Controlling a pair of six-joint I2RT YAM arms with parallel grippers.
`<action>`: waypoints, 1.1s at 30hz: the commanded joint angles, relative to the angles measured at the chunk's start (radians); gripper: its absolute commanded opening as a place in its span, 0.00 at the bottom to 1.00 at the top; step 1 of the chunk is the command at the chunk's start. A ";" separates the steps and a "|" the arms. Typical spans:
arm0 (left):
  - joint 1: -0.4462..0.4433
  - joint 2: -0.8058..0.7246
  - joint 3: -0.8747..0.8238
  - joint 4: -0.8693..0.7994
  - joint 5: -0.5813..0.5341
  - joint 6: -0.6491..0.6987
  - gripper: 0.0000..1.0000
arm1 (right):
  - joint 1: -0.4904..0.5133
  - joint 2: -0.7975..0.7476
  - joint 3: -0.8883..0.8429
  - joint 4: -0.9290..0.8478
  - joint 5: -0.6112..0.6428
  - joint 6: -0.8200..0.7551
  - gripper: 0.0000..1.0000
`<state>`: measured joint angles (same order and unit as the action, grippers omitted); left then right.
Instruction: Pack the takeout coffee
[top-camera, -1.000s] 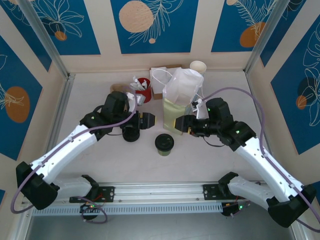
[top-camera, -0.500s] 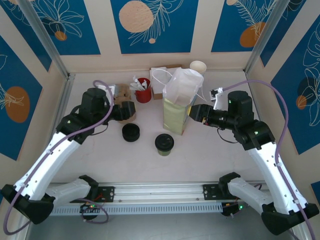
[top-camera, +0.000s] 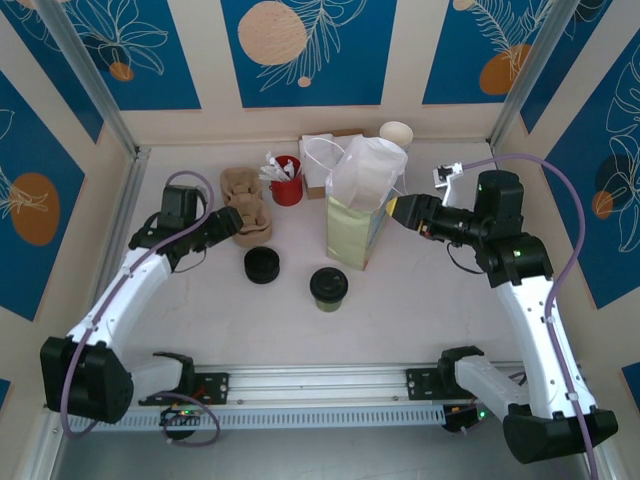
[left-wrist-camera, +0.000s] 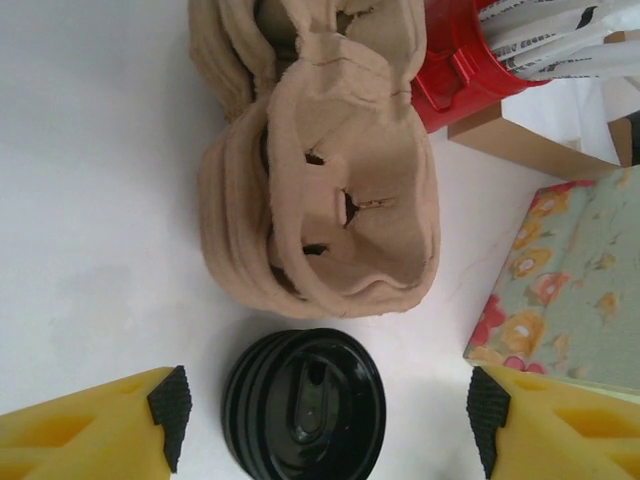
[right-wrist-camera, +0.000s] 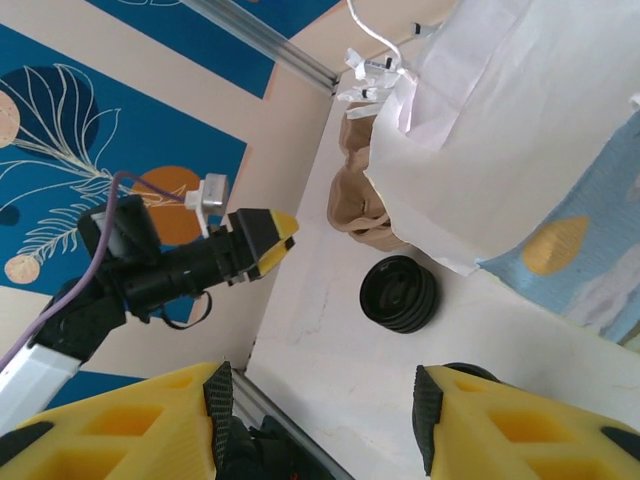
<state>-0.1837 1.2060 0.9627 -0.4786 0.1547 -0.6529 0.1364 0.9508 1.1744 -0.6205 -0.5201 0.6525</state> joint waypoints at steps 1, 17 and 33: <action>0.025 0.037 0.004 0.078 0.059 -0.016 0.69 | -0.008 0.005 -0.024 0.033 -0.076 -0.014 0.53; 0.048 0.206 0.050 0.189 0.047 0.005 0.51 | -0.010 0.037 -0.039 0.075 -0.093 0.013 0.53; 0.059 0.307 0.113 0.215 0.063 0.033 0.29 | -0.011 0.062 -0.015 0.053 -0.087 0.003 0.53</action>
<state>-0.1413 1.4971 1.0393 -0.2783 0.1944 -0.6449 0.1303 1.0065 1.1431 -0.5541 -0.5812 0.6575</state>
